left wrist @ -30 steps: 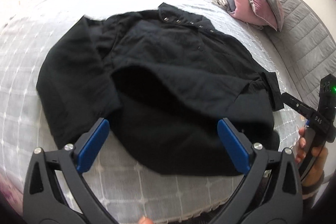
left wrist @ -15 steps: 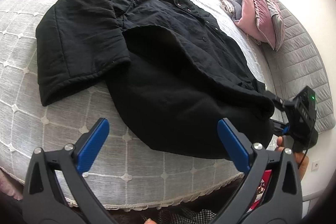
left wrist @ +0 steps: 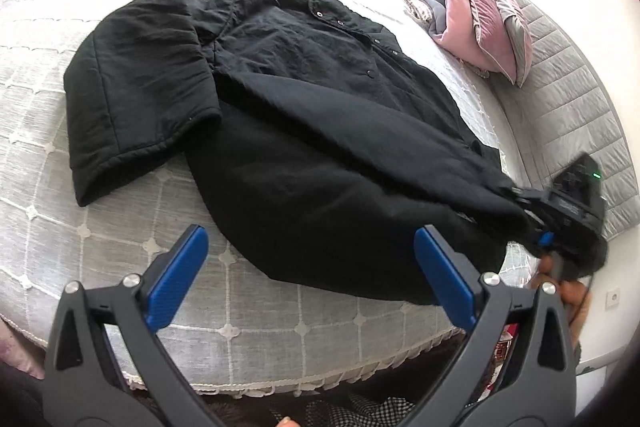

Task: Fold large clothes

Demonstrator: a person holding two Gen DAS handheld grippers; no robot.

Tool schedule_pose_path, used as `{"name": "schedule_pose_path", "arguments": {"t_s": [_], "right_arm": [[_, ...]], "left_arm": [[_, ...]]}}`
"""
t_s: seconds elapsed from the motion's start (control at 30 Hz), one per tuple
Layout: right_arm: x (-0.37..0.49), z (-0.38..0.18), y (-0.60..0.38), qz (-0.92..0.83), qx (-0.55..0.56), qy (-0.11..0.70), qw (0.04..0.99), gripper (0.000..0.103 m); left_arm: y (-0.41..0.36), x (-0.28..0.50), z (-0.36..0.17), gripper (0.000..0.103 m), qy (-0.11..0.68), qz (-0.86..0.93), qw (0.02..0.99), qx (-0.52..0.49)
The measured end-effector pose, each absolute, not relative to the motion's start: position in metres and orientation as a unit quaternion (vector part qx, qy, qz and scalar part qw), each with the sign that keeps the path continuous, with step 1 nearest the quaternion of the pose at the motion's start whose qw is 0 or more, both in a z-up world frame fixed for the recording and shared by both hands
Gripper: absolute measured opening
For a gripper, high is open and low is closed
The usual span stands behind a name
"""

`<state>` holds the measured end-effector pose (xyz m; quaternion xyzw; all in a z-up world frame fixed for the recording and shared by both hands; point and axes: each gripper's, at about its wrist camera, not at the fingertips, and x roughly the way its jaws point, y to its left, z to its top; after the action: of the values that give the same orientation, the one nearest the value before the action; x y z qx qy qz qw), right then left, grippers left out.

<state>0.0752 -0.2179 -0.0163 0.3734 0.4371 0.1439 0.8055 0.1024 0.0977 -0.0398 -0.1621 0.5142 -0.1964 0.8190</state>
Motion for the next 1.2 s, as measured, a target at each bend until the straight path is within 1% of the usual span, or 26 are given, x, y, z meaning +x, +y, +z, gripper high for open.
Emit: {"name": "schedule_pose_path", "arguments": {"t_s": [0.17, 0.33, 0.47, 0.53, 0.6, 0.67, 0.7, 0.73, 0.8, 0.87, 0.9, 0.93, 0.97, 1.03, 1.2], "right_arm": [[0.026, 0.028, -0.259, 0.122, 0.303, 0.408, 0.852, 0.007], [-0.020, 0.043, -0.314, 0.068, 0.266, 0.407, 0.871, 0.007], [-0.042, 0.027, -0.364, 0.023, 0.274, 0.429, 0.861, 0.007], [-0.051, 0.006, -0.390, -0.002, 0.270, 0.457, 0.848, 0.007], [-0.053, -0.018, -0.404, -0.026, 0.256, 0.496, 0.829, 0.008], [-0.057, -0.050, -0.417, -0.064, 0.233, 0.551, 0.799, 0.011], [-0.060, -0.060, -0.421, -0.073, 0.224, 0.565, 0.791, 0.016], [-0.063, -0.068, -0.425, -0.085, 0.219, 0.574, 0.785, 0.026], [-0.071, -0.072, -0.432, -0.110, 0.205, 0.576, 0.784, 0.032], [-0.078, -0.068, -0.437, -0.094, 0.225, 0.562, 0.791, 0.039], [-0.082, -0.064, -0.439, -0.084, 0.241, 0.552, 0.794, 0.056], [-0.086, -0.062, -0.441, -0.077, 0.251, 0.543, 0.798, 0.067], [-0.089, -0.056, -0.443, -0.068, 0.265, 0.527, 0.805, 0.074], [-0.092, -0.051, -0.441, -0.059, 0.278, 0.515, 0.808, 0.074], [-0.091, -0.045, -0.428, -0.036, 0.282, 0.516, 0.808, 0.075]], "left_arm": [[0.097, 0.096, -0.039, 0.102, 0.514, -0.196, 0.821, -0.156], [0.094, 0.093, -0.041, 0.102, 0.518, -0.200, 0.816, -0.159], [0.089, 0.092, -0.041, 0.102, 0.519, -0.202, 0.815, -0.160], [0.085, 0.092, -0.040, 0.102, 0.520, -0.204, 0.814, -0.160], [0.082, 0.092, -0.040, 0.102, 0.522, -0.205, 0.813, -0.159], [0.078, 0.092, -0.041, 0.102, 0.525, -0.207, 0.811, -0.157], [0.076, 0.092, -0.041, 0.102, 0.526, -0.207, 0.810, -0.155], [0.073, 0.092, -0.042, 0.102, 0.529, -0.205, 0.810, -0.151], [0.069, 0.094, -0.046, 0.102, 0.536, -0.200, 0.807, -0.145], [0.065, 0.097, -0.053, 0.102, 0.549, -0.192, 0.801, -0.140], [0.062, 0.099, -0.056, 0.102, 0.555, -0.188, 0.798, -0.139], [0.057, 0.102, -0.058, 0.102, 0.562, -0.185, 0.795, -0.135], [0.052, 0.106, -0.059, 0.102, 0.565, -0.182, 0.794, -0.131], [0.042, 0.115, -0.058, 0.102, 0.570, -0.172, 0.794, -0.120], [0.017, 0.127, -0.065, 0.102, 0.590, -0.146, 0.790, -0.083]]}}
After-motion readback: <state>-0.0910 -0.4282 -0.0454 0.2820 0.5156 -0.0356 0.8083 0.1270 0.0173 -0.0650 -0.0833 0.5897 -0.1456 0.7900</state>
